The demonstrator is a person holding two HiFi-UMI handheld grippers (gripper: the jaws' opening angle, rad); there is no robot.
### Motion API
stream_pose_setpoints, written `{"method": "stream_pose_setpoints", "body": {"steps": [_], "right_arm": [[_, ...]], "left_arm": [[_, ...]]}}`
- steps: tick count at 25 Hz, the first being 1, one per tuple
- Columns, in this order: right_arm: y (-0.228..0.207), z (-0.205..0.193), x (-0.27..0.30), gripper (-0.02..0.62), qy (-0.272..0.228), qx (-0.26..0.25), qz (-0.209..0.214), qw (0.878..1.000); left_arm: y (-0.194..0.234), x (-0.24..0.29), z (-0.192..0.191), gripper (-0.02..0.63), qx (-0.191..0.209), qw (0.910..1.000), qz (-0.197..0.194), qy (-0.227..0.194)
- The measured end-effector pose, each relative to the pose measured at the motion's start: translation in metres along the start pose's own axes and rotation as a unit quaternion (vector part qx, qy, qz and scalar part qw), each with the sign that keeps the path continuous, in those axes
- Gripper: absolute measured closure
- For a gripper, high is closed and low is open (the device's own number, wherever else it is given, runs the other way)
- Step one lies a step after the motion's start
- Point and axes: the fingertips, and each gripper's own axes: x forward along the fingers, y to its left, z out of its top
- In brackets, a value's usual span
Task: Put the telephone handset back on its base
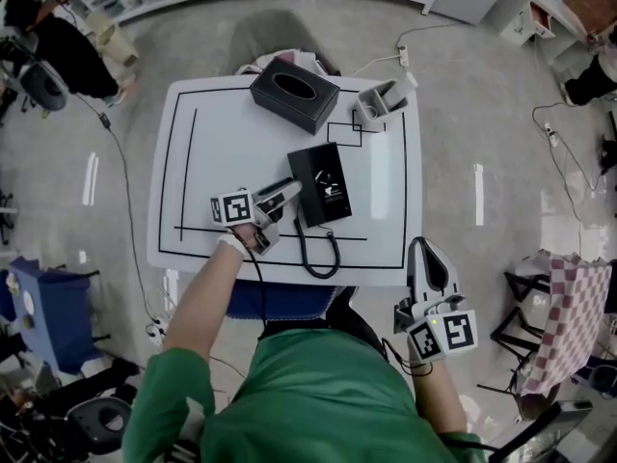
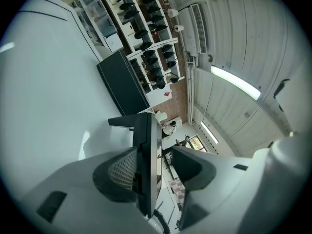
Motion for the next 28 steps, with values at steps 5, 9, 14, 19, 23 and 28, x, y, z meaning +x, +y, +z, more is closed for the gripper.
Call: {"method": "stream_pose_setpoints", "body": {"steps": [5,9,14,19,23,28], "right_arm": [[0.0,0.01,0.003,0.574,-0.014,-0.011,0.01,1.0],[0.001,0.023,0.004,0.574,-0.028,-0.026,0.019,0.999],[0.003,0.045,0.014,0.574,-0.055,-0.044,0.035,0.997],[0.01,0.066,0.02,0.574,-0.075,-0.059,0.052,0.994],[0.02,0.088,0.017,0.574,-0.096,-0.07,0.064,0.991],[0.031,0.12,0.018,0.574,-0.127,-0.087,0.073,0.985]], "left_arm": [[-0.011,-0.023,0.01,0.373,0.024,0.9992,0.025,-0.022],[-0.044,-0.052,0.017,0.374,0.07,0.9953,0.039,-0.054],[-0.112,-0.076,0.04,0.374,0.162,0.981,0.038,-0.099],[-0.19,-0.093,0.064,0.376,0.263,0.9519,0.047,-0.15],[-0.247,-0.106,0.066,0.387,0.348,0.9197,0.069,-0.168],[-0.305,-0.117,0.075,0.43,0.407,0.8827,0.074,-0.222]]}}
